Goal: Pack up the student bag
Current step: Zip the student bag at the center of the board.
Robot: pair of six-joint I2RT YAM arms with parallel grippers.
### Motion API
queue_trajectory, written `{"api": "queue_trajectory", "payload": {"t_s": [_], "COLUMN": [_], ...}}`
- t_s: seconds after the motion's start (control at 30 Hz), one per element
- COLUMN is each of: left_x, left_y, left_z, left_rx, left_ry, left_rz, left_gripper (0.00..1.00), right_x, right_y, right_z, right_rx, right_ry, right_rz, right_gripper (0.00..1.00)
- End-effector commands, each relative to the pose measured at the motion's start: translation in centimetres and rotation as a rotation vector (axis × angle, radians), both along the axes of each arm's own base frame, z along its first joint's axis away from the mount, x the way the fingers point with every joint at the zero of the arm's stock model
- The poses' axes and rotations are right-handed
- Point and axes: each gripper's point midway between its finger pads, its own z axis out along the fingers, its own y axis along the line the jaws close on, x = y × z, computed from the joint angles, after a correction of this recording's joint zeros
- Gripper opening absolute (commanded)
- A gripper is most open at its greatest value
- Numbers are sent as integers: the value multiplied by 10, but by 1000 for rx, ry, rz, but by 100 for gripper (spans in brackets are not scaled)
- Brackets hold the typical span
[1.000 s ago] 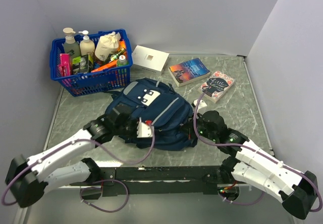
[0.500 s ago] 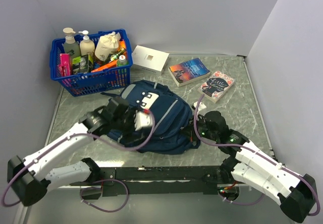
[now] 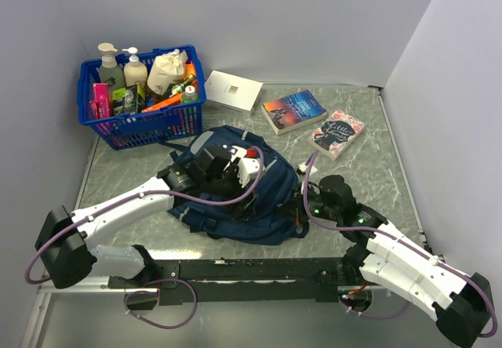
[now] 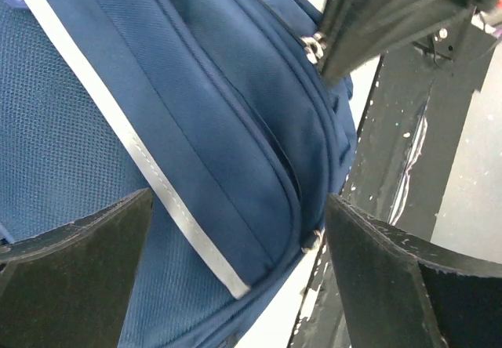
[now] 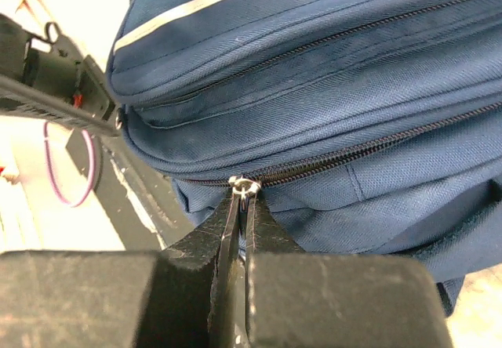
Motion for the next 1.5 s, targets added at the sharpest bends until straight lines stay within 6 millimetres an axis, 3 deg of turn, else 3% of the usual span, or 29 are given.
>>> {"api": "queue_trajectory", "payload": {"t_s": [0.0, 0.2, 0.37, 0.53, 0.7, 0.93, 1.0, 1.03, 1.07, 1.13, 1.27, 1.47], "left_x": [7, 4, -3, 5, 0, 6, 9, 9, 12, 15, 13, -6], "left_y": [-18, -33, -40, -35, -27, -17, -16, -15, -15, -13, -12, -14], "left_z": [15, 25, 13, -3, -17, -25, -24, -25, -24, -23, -19, -9], "left_rx": [-92, -137, -111, -57, -3, 22, 23, 24, 25, 30, 31, 16], "left_ry": [4, 35, 8, -72, -110, -163, -175, -178, -191, -211, -225, -223], "left_rz": [30, 12, -4, 27, 8, 39, 49, 50, 58, 70, 50, -74], "left_gripper": [95, 92, 88, 83, 56, 47, 40, 35, 19, 1, 1, 1], "right_x": [-4, -8, -10, -13, -12, -14, -14, -14, -14, -14, -10, 7], "right_y": [15, 22, 26, 28, 28, 28, 27, 26, 25, 23, 19, 9], "right_z": [24, 27, 29, 28, 29, 29, 29, 28, 28, 25, 23, 11], "right_rx": [103, 113, 110, 90, 89, 76, 76, 72, 70, 60, 47, -63], "right_ry": [-59, -52, -56, -56, -59, -53, -53, -49, -50, -46, -40, -10], "right_rz": [76, 115, 128, 136, 132, 142, 138, 137, 135, 123, 87, 17], "right_gripper": [0, 0, 0, 0, 0, 0, 0, 0, 0, 0, 0, 0]}}
